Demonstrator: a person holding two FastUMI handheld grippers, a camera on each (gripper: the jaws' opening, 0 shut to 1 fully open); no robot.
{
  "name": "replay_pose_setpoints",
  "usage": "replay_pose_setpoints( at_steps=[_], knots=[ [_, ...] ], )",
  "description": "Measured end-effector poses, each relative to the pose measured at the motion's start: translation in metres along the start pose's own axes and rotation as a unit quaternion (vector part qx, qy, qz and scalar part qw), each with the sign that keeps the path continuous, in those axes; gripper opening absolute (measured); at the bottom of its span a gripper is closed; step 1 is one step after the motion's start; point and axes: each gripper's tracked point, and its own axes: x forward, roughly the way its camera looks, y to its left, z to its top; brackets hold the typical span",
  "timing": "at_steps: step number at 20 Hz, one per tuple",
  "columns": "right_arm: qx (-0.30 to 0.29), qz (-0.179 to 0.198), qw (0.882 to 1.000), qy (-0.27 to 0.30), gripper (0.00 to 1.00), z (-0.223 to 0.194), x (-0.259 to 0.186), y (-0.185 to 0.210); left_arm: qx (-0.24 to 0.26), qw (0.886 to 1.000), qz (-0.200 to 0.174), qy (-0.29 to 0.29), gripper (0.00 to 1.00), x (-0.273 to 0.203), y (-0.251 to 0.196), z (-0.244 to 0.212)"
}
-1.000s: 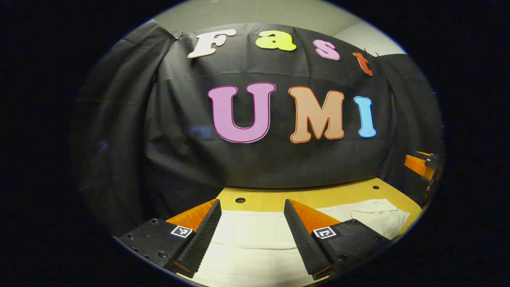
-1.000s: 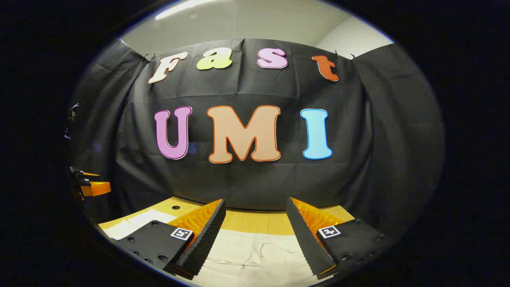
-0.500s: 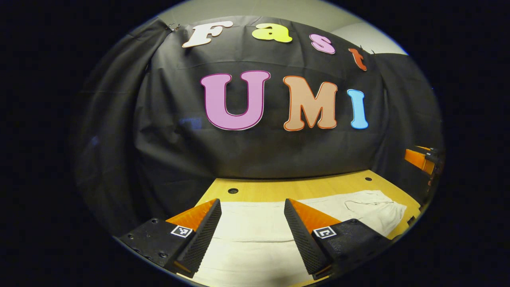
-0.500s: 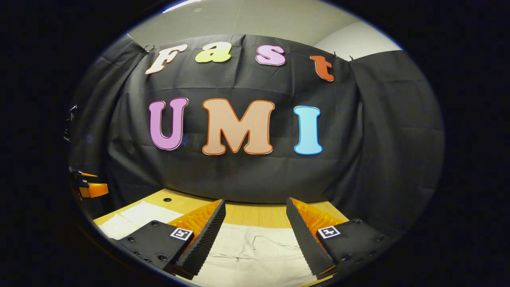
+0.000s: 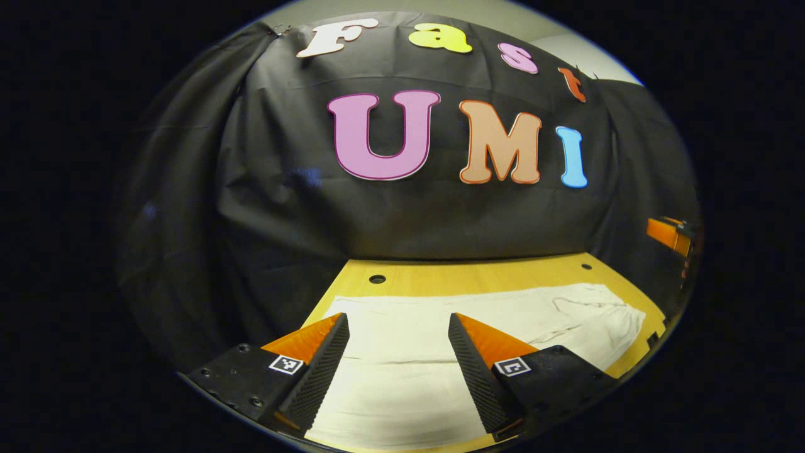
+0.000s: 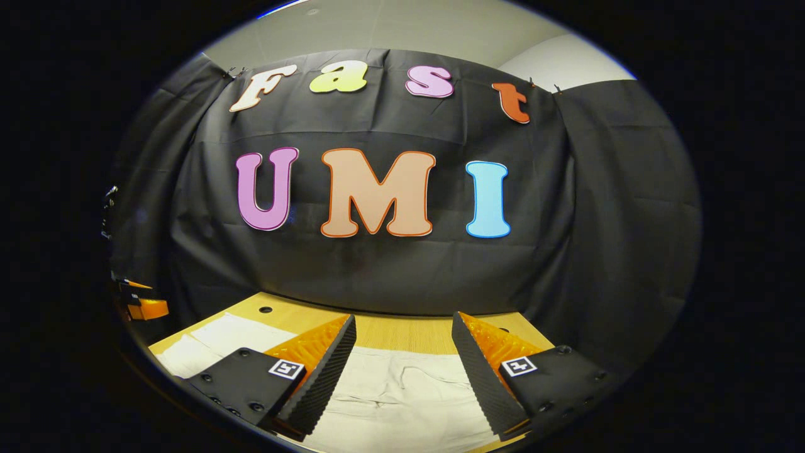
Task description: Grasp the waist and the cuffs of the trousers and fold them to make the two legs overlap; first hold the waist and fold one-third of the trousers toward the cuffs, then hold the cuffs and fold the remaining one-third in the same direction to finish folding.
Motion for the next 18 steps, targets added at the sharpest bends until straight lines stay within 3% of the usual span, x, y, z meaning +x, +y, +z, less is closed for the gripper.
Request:
replay_pose_setpoints(
  at_steps=[3,8,11,15,18],
  knots=[
    [0.001,0.001,1.000,0.012,0.98,-0.007,-0.002,-0.002,0.035,0.997,-0.043,0.047,0.94,-0.011,0.000,-0.040],
    [0.006,-0.024,0.999,0.025,0.98,-0.017,-0.012,-0.014,0.069,0.980,-0.132,0.131,0.94,-0.027,-0.013,-0.096],
    [0.011,-0.034,0.999,0.034,0.98,-0.023,-0.017,-0.015,0.091,0.959,-0.196,0.183,0.94,-0.040,-0.022,-0.143],
    [0.009,-0.040,0.998,0.047,0.98,-0.033,-0.023,-0.014,0.169,0.923,-0.250,0.240,0.94,-0.051,-0.018,-0.194],
    [0.011,-0.043,0.997,0.066,0.98,-0.048,-0.028,-0.011,0.200,0.898,-0.286,0.269,0.93,-0.063,-0.010,-0.219]
  ],
)
